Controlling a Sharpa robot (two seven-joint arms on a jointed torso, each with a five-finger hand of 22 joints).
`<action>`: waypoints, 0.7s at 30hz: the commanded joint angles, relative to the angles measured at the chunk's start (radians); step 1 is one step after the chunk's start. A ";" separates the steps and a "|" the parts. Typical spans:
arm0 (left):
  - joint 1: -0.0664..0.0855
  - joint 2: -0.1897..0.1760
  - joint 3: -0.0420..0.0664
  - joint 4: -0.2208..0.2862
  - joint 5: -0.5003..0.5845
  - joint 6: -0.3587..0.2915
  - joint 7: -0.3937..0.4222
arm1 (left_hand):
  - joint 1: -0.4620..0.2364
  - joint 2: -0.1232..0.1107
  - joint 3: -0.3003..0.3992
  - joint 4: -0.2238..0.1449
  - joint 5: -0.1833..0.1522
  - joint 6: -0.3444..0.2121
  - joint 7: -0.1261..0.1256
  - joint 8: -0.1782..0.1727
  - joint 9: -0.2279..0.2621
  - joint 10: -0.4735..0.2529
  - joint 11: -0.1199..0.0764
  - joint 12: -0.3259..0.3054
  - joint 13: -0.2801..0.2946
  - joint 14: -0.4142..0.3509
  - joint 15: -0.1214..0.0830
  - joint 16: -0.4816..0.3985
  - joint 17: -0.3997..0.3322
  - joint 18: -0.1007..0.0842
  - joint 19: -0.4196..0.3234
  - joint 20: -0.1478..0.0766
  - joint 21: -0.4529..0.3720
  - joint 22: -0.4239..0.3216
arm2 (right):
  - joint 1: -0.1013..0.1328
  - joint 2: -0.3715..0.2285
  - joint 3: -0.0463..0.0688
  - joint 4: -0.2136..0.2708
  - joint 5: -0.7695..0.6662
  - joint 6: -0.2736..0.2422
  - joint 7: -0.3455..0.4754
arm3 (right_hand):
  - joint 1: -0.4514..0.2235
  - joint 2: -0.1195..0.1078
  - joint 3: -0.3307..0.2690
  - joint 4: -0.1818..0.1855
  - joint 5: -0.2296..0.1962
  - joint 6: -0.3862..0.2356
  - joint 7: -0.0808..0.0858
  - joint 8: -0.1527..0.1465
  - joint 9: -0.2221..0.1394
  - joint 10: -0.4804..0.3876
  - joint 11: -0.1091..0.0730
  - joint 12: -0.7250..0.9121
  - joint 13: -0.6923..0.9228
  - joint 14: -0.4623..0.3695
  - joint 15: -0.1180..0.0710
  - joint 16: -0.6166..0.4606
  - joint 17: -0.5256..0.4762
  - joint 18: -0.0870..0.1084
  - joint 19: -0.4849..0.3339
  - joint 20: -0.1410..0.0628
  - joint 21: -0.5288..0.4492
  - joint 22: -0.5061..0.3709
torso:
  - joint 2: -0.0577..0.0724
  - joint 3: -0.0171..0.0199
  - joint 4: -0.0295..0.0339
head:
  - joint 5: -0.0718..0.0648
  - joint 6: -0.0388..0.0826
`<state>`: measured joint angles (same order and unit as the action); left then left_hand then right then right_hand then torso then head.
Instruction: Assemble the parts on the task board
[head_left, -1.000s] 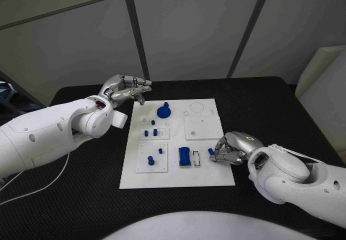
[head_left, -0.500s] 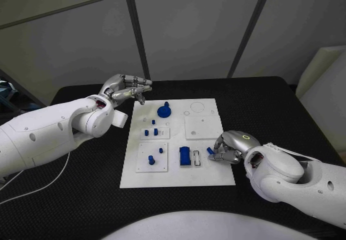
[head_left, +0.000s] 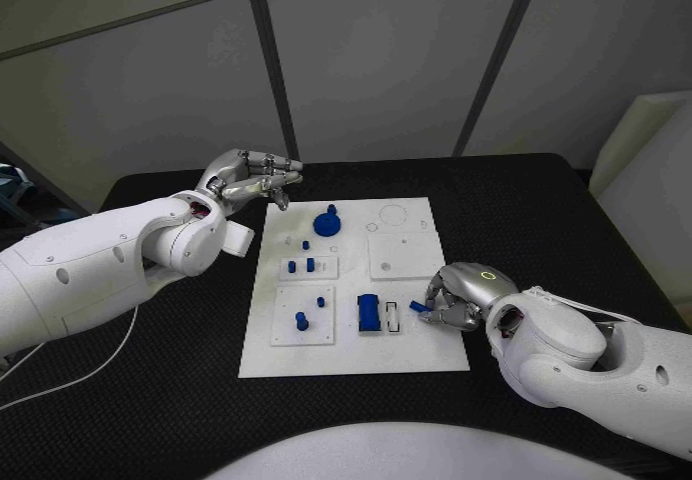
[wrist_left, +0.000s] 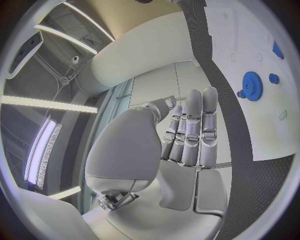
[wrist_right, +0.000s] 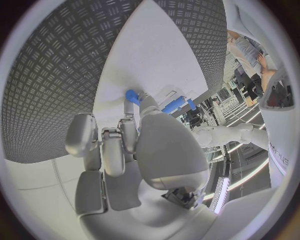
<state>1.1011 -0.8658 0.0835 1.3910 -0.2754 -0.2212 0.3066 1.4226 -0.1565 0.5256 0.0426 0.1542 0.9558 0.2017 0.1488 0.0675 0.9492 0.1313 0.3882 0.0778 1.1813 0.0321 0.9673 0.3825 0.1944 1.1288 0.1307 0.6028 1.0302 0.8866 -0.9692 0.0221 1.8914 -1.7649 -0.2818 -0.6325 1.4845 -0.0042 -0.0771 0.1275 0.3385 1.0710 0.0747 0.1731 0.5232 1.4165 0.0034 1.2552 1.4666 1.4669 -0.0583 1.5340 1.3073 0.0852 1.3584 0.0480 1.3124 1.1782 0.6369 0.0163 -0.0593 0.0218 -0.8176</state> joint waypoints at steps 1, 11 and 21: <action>0.001 0.000 0.001 0.001 0.003 0.011 0.004 | -0.006 0.000 -0.004 -0.003 -0.002 -0.007 0.002 0.007 0.001 -0.009 -0.001 0.006 -0.002 -0.005 0.005 0.006 -0.002 -0.011 -0.002 0.002 -0.004 -0.002 | -0.011 -0.011 -0.011 -0.001 0.119 0.015 -0.041 | 0.055 0.082 0.030 -0.004 0.017 0.009 -0.001 0.004 -0.094 0.015 -0.007 0.007 -0.106 0.092 -0.010 0.007 0.206 -0.002 0.006 -0.004 0.006 0.005 | 0.000 -0.0001 -0.0008 | 0.000 0.003; 0.001 0.001 0.001 0.001 0.003 0.010 0.004 | -0.006 0.000 -0.004 -0.003 -0.002 -0.007 0.002 0.007 0.001 -0.009 -0.001 0.006 -0.002 -0.005 0.005 0.006 -0.002 -0.011 -0.002 0.002 -0.004 -0.002 | -0.010 -0.036 -0.010 0.054 0.244 -0.120 -0.012 | -0.012 0.018 0.172 0.001 0.041 0.016 -0.002 0.002 -0.093 0.024 -0.009 0.017 -0.096 0.094 -0.011 0.013 0.216 -0.006 0.015 -0.006 0.017 0.024 | 0.001 -0.0014 0.0008 | -0.004 0.007; 0.001 -0.003 0.001 0.004 0.003 0.008 0.005 | -0.005 0.000 -0.003 -0.004 -0.002 -0.007 0.002 0.007 0.001 -0.009 -0.001 0.007 -0.002 -0.005 0.005 0.006 -0.002 -0.011 -0.001 0.002 -0.004 -0.002 | -0.010 -0.031 -0.009 0.066 0.317 -0.151 0.035 | -0.058 -0.012 0.229 0.011 0.041 0.019 -0.003 0.004 -0.090 0.032 -0.010 0.028 -0.088 0.096 -0.011 0.017 0.225 -0.008 0.021 -0.006 0.025 0.036 | 0.003 -0.0008 -0.0005 | 0.002 0.005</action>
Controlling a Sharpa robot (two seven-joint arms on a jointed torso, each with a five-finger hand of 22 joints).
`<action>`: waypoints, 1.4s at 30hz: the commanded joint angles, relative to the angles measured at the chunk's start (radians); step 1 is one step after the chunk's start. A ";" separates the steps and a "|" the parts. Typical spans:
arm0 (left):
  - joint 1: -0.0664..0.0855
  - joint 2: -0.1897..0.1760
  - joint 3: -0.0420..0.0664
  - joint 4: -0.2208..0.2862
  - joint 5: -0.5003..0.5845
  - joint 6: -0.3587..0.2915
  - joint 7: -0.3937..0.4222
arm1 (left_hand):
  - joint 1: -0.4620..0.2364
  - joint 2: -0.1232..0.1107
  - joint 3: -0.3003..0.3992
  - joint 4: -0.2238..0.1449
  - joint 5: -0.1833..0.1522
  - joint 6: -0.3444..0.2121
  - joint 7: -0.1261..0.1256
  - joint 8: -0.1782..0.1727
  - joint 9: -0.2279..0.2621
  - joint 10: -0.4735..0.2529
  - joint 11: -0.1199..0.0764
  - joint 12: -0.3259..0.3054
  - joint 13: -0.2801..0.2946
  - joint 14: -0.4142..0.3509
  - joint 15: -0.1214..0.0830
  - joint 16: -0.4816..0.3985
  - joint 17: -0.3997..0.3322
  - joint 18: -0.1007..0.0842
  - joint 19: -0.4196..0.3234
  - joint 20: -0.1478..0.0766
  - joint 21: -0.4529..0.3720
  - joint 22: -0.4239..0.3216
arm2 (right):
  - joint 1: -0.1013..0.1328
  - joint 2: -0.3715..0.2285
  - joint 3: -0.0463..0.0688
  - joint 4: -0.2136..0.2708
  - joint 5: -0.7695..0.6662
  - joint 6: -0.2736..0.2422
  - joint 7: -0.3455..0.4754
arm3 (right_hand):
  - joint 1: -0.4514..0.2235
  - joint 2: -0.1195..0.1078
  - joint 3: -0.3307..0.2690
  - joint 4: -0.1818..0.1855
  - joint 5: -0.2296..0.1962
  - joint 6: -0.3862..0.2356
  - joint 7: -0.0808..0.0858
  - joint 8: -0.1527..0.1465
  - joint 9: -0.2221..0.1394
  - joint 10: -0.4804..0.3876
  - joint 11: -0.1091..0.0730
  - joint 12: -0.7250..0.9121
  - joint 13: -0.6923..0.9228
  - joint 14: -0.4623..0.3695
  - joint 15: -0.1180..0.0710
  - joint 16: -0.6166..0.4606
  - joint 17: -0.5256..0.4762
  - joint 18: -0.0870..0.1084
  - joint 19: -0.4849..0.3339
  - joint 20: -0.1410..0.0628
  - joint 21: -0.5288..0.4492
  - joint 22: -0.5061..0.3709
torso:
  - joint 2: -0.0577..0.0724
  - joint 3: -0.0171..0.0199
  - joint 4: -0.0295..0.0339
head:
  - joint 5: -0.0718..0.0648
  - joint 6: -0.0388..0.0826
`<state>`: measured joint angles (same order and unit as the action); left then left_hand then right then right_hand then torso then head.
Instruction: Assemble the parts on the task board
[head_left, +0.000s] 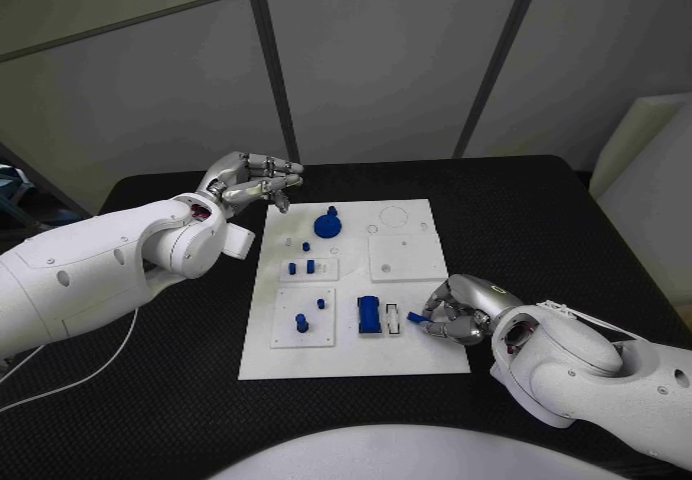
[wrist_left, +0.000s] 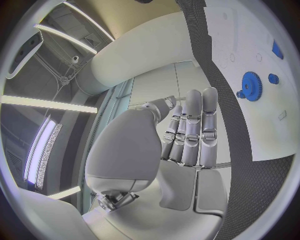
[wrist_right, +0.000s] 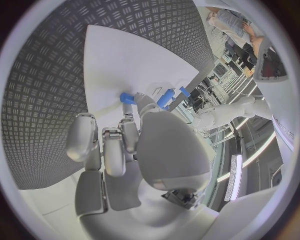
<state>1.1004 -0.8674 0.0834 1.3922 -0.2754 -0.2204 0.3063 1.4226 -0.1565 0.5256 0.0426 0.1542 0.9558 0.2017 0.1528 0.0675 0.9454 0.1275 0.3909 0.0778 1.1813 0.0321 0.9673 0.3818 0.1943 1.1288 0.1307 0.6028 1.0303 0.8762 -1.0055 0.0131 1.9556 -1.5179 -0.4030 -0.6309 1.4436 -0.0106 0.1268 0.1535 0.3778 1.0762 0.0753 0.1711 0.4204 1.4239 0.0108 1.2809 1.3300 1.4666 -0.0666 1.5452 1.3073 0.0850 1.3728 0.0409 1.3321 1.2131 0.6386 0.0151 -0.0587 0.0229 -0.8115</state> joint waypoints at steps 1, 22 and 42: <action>0.001 -0.001 0.001 0.003 0.003 0.008 0.005 | -0.005 0.000 -0.003 -0.004 -0.002 -0.007 0.002 0.003 0.001 -0.006 0.003 0.004 -0.002 -0.005 0.005 0.006 -0.001 -0.011 -0.001 0.002 -0.004 -0.002 | 0.001 0.007 0.000 0.001 0.079 -0.028 0.036 | -0.022 -0.008 0.028 -0.013 0.001 0.014 -0.004 0.006 0.013 0.024 -0.017 0.002 0.049 0.096 -0.003 0.006 0.225 -0.008 0.006 0.001 0.005 0.001 | 0.001 0.0005 -0.0010 | 0.000 -0.001; 0.001 -0.002 0.001 0.003 0.003 0.008 0.005 | -0.004 0.001 -0.002 -0.005 -0.001 -0.007 0.001 0.004 0.001 -0.006 0.003 0.005 -0.002 -0.005 0.005 0.006 -0.002 -0.011 -0.001 0.002 -0.004 -0.002 | 0.001 0.041 0.001 -0.009 0.118 -0.093 0.051 | -0.076 -0.034 0.053 0.005 0.019 0.023 -0.008 0.013 0.019 0.031 -0.020 0.013 0.057 0.097 -0.005 0.008 0.230 -0.009 0.011 0.000 0.010 0.009 | 0.000 0.0015 -0.0016 | 0.003 -0.006; 0.001 0.000 0.001 0.005 0.003 0.015 0.001 | -0.004 0.001 -0.002 -0.005 -0.001 -0.007 0.001 0.004 0.001 -0.006 0.003 0.005 -0.002 -0.005 0.005 0.006 -0.002 -0.011 -0.001 0.002 -0.004 -0.002 | 0.001 0.085 0.001 -0.040 0.101 0.043 0.013 | -0.205 -0.045 0.020 0.090 0.064 0.035 -0.010 0.022 0.027 0.035 -0.021 0.016 0.061 0.096 -0.005 0.007 0.227 -0.008 0.008 0.000 0.006 0.006 | 0.000 0.0010 0.0005 | 0.007 -0.009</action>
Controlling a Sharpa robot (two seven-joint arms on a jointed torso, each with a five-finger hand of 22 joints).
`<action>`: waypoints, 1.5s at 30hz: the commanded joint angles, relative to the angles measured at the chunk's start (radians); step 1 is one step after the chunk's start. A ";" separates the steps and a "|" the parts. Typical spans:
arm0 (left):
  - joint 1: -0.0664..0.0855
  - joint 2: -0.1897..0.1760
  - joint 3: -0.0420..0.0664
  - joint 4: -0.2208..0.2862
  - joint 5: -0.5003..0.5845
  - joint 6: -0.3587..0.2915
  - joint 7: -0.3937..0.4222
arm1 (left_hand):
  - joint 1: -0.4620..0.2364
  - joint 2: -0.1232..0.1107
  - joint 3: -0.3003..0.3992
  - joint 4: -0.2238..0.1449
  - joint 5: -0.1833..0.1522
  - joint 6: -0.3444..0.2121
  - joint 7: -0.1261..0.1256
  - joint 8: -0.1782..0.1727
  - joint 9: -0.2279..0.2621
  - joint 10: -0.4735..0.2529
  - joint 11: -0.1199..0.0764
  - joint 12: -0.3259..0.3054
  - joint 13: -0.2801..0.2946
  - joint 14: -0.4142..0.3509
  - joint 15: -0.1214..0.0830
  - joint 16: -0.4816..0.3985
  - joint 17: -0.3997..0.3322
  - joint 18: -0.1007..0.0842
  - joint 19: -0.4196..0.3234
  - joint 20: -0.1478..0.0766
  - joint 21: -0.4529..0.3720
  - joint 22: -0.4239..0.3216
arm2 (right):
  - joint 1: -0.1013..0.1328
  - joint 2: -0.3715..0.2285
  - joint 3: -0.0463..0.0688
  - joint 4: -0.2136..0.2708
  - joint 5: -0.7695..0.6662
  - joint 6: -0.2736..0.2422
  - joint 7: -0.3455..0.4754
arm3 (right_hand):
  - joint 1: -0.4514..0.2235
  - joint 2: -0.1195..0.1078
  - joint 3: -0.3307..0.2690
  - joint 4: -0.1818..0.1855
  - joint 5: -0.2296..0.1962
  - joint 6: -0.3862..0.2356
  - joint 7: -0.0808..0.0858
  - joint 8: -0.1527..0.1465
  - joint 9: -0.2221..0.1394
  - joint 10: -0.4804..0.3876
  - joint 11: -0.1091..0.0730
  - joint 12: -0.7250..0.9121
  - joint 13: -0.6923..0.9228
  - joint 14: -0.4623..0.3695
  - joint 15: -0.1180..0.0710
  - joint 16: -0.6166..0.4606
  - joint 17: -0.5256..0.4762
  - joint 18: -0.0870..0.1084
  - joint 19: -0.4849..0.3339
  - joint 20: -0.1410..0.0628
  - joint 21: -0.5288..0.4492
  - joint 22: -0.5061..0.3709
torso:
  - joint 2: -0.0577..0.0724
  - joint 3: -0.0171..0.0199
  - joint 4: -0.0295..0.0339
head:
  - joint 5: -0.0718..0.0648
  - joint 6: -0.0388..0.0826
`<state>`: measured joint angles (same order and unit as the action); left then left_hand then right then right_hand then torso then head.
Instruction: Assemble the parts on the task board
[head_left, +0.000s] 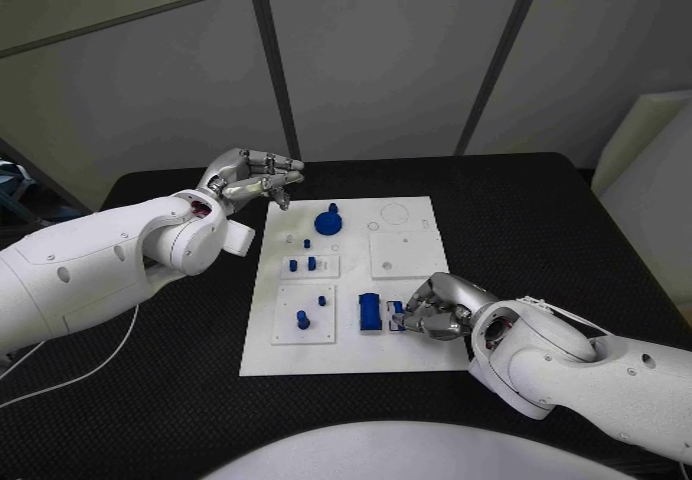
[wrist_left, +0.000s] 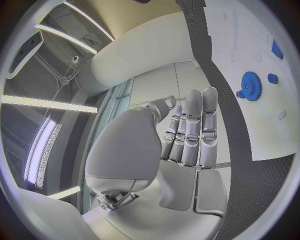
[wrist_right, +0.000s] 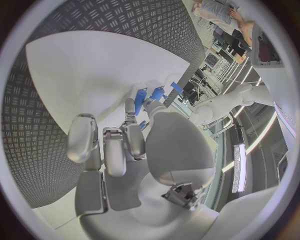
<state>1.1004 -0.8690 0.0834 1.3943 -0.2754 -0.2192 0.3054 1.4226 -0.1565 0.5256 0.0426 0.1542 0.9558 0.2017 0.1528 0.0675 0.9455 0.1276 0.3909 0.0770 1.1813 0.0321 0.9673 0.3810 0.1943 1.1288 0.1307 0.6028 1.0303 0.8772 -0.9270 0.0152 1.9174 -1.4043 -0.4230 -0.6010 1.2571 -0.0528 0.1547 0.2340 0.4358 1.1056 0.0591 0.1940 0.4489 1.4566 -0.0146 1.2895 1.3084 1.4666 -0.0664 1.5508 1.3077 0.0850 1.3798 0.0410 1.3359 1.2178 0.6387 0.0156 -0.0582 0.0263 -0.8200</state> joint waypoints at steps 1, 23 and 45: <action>0.001 0.001 0.001 0.003 0.003 0.013 0.002 | -0.004 0.001 -0.002 -0.005 -0.001 -0.007 0.001 0.004 0.001 -0.006 0.003 0.005 -0.001 -0.005 0.005 0.006 -0.001 -0.011 -0.001 0.002 -0.004 -0.002 | 0.000 0.008 -0.001 -0.003 -0.014 0.064 -0.019 | -0.022 -0.003 -0.011 0.013 0.007 0.007 0.006 0.001 -0.001 0.003 0.005 0.008 0.083 0.096 -0.005 0.001 0.226 -0.008 0.001 0.000 0.002 0.001 | 0.000 0.0004 0.0001 | 0.004 -0.001; 0.001 0.000 0.001 0.002 0.003 0.013 0.001 | -0.004 0.000 -0.002 -0.006 -0.002 -0.007 0.002 0.005 0.001 -0.008 0.003 0.007 -0.001 -0.005 0.005 0.007 -0.002 -0.011 -0.001 0.002 -0.004 -0.002 | 0.000 0.020 -0.001 -0.011 -0.020 0.045 -0.014 | -0.108 -0.013 -0.109 0.056 -0.031 0.005 0.006 0.013 0.009 0.003 0.005 0.006 0.084 0.096 -0.005 0.000 0.224 -0.007 -0.001 -0.001 -0.003 -0.003 | -0.001 0.0012 -0.0015 | 0.008 -0.002; 0.001 0.000 0.001 0.002 0.003 0.013 -0.002 | -0.005 0.000 -0.002 -0.006 -0.002 -0.008 0.002 0.005 0.001 -0.008 0.003 0.007 -0.001 -0.005 0.005 0.007 -0.002 -0.011 -0.001 0.002 -0.004 -0.002 | 0.000 -0.011 -0.001 0.005 0.001 0.043 0.030 | -0.084 0.011 -0.186 0.019 -0.080 -0.001 0.002 0.028 0.019 0.003 0.002 0.006 0.087 0.096 -0.009 0.001 0.227 -0.008 0.001 -0.003 -0.004 0.000 | -0.001 0.0023 -0.0018 | 0.005 0.003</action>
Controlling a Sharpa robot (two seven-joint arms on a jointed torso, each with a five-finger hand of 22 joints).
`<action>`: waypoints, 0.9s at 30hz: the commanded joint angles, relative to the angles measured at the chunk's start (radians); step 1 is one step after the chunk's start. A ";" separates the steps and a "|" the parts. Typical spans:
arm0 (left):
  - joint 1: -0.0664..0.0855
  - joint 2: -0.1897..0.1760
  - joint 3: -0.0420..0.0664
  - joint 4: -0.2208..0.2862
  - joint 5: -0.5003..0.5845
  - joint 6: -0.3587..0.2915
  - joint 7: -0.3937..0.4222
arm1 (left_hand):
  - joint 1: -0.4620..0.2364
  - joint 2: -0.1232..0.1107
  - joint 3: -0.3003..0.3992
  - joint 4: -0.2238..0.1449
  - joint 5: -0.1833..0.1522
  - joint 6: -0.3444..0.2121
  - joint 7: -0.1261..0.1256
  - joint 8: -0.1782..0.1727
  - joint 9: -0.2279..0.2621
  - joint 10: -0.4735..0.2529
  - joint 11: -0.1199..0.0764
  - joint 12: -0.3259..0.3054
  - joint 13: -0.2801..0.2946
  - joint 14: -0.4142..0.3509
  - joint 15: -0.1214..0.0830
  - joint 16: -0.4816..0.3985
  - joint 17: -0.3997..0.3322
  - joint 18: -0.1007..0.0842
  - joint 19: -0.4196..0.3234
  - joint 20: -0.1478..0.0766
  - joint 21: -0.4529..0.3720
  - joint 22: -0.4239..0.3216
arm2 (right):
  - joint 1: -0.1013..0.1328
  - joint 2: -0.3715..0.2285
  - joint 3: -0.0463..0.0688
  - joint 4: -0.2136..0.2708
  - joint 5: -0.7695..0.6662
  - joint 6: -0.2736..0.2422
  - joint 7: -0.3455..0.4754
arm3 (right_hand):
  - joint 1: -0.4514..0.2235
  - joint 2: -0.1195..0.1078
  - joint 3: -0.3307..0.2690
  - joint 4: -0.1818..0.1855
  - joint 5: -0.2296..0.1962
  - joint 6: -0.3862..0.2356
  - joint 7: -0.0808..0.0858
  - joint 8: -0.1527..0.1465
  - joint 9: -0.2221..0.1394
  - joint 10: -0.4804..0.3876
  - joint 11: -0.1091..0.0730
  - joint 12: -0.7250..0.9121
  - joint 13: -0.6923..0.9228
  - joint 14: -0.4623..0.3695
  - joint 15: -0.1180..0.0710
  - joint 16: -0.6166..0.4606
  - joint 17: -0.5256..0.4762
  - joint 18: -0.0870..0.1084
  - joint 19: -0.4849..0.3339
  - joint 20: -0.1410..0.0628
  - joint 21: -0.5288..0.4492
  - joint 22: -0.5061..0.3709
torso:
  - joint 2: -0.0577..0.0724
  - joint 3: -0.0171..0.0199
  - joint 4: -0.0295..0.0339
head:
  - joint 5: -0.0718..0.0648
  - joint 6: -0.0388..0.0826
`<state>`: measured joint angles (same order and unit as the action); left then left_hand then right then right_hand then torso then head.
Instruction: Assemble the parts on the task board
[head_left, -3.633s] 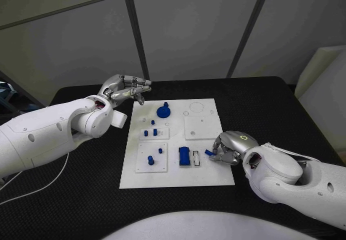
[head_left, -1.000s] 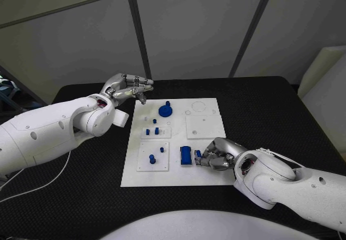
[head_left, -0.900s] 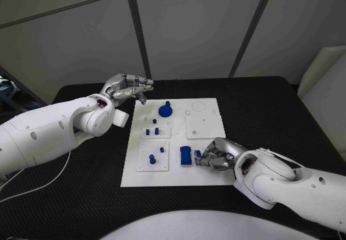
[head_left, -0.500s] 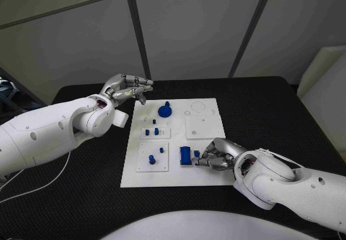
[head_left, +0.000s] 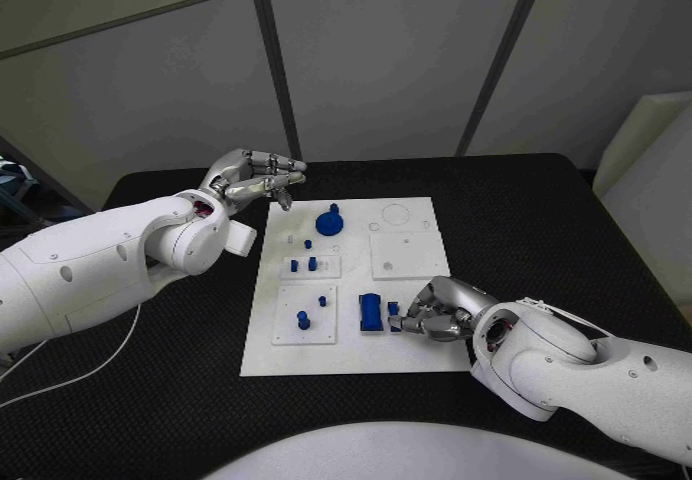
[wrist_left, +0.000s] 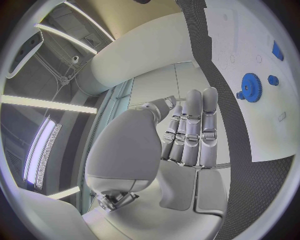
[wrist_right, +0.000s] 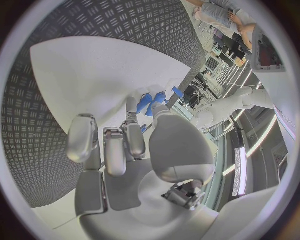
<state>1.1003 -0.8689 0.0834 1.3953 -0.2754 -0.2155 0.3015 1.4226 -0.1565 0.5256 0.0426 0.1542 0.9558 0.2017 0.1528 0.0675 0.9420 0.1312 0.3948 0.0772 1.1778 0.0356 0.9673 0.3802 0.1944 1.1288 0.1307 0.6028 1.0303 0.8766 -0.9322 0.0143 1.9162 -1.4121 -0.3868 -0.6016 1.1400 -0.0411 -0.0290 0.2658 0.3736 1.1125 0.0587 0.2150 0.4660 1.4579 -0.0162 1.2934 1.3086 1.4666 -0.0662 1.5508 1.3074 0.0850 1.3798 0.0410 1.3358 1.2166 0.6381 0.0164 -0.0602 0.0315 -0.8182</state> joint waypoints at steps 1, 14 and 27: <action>0.001 0.000 0.001 0.001 0.003 0.009 0.002 | -0.005 0.000 -0.002 -0.006 -0.002 -0.008 0.002 0.005 0.001 -0.005 -0.001 0.003 -0.002 -0.002 0.002 0.007 -0.001 -0.011 -0.001 0.002 -0.004 -0.002 | 0.001 -0.009 0.000 0.009 0.011 0.011 0.036 | 0.045 -0.001 -0.006 -0.017 -0.028 -0.008 0.003 0.007 0.002 0.002 0.004 0.002 0.087 0.096 -0.008 0.001 0.228 -0.008 0.001 -0.003 -0.004 0.001 | 0.000 0.0016 -0.0001 | 0.000 0.001; 0.000 0.002 0.001 -0.002 0.003 0.009 0.001 | -0.005 0.000 -0.002 -0.007 -0.002 -0.009 0.002 0.005 0.001 -0.006 0.000 0.003 -0.002 -0.002 0.002 0.007 -0.002 -0.011 -0.001 0.002 -0.004 -0.002 | 0.001 -0.026 0.000 0.015 0.030 0.042 0.061 | 0.060 0.007 -0.012 -0.018 -0.039 -0.008 0.003 0.009 0.003 0.002 0.004 0.003 0.088 0.097 -0.008 0.001 0.228 -0.008 0.001 -0.003 -0.004 0.002 | 0.000 -0.0003 0.0010 | -0.005 0.002; 0.000 0.001 0.001 -0.002 0.003 0.010 0.001 | -0.005 0.000 -0.002 -0.007 -0.002 -0.009 0.002 0.005 0.001 -0.006 0.000 0.003 -0.002 -0.002 0.002 0.007 -0.002 -0.011 -0.001 0.002 -0.004 -0.002 | 0.001 -0.015 0.000 -0.001 0.050 0.038 0.071 | 0.049 0.025 -0.028 0.005 -0.039 -0.008 0.003 0.012 0.003 0.003 0.004 0.004 0.089 0.097 -0.007 0.001 0.228 -0.008 0.001 -0.002 -0.004 0.003 | 0.002 0.0005 0.0009 | 0.000 -0.001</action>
<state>1.0987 -0.8680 0.0834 1.3928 -0.2754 -0.2150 0.3001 1.4226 -0.1565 0.5256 0.0426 0.1542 0.9521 0.2054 0.1528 0.0675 0.9420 0.1311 0.3948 0.0764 1.1778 0.0356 0.9673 0.3795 0.1943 1.1288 0.1307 0.6028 1.0303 0.8768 -0.9480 0.0147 1.9147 -1.3746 -0.3542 -0.5461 1.1920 -0.0255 -0.0554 0.2667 0.3369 1.1087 0.0625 0.2199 0.4683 1.4578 -0.0161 1.2933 1.3087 1.4666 -0.0662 1.5508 1.3073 0.0850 1.3798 0.0410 1.3358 1.2184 0.6398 0.0164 -0.0586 0.0302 -0.8179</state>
